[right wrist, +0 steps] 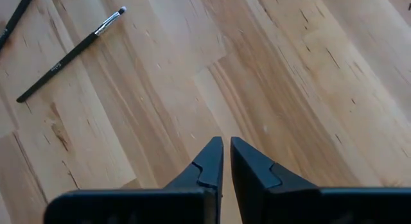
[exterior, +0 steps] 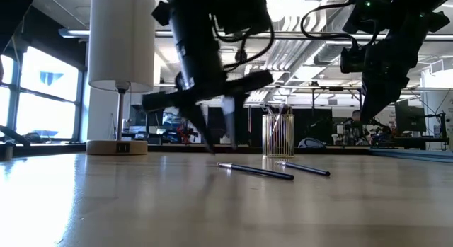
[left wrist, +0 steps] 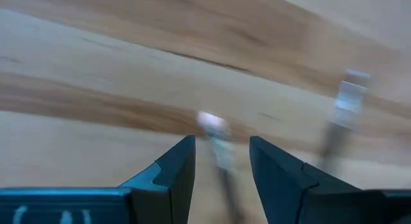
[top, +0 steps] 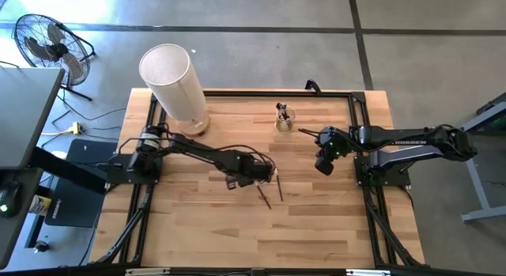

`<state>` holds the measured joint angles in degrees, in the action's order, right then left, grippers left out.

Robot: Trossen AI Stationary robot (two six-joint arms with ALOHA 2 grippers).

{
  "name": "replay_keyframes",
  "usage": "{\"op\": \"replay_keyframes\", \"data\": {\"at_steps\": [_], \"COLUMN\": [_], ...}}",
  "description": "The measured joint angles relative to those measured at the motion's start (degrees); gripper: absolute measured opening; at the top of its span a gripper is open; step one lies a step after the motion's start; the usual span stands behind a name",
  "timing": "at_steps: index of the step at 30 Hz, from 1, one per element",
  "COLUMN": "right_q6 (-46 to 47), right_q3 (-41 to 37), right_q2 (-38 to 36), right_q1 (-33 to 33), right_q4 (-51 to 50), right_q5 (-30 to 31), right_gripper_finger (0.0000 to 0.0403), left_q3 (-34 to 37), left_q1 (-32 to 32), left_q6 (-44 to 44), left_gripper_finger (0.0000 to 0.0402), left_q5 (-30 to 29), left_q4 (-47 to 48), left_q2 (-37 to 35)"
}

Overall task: Put items in baskets/containers
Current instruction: Put the silver eyeshadow brush into the yellow container

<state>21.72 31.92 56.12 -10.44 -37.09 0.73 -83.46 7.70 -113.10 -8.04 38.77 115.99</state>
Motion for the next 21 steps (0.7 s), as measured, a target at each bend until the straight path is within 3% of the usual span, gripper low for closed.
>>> {"op": "replay_keyframes", "data": {"at_steps": [4, 21], "right_q6": [-0.35, -2.66], "right_q3": [0.0, 0.0], "right_q2": [-0.02, -0.02], "right_q1": [0.0, 0.0], "right_q4": [-0.24, -1.48], "right_q5": [-0.11, -0.48], "right_gripper_finger": [0.0025, 0.0032], "left_q3": [0.21, 0.04], "left_q1": [-0.61, -0.64], "left_q6": [-0.21, -4.09], "left_gripper_finger": [0.0145, 0.0144], "left_q5": [2.4, 2.15], "left_q4": [-0.37, -0.97], "left_q2": [1.13, 3.97]}}
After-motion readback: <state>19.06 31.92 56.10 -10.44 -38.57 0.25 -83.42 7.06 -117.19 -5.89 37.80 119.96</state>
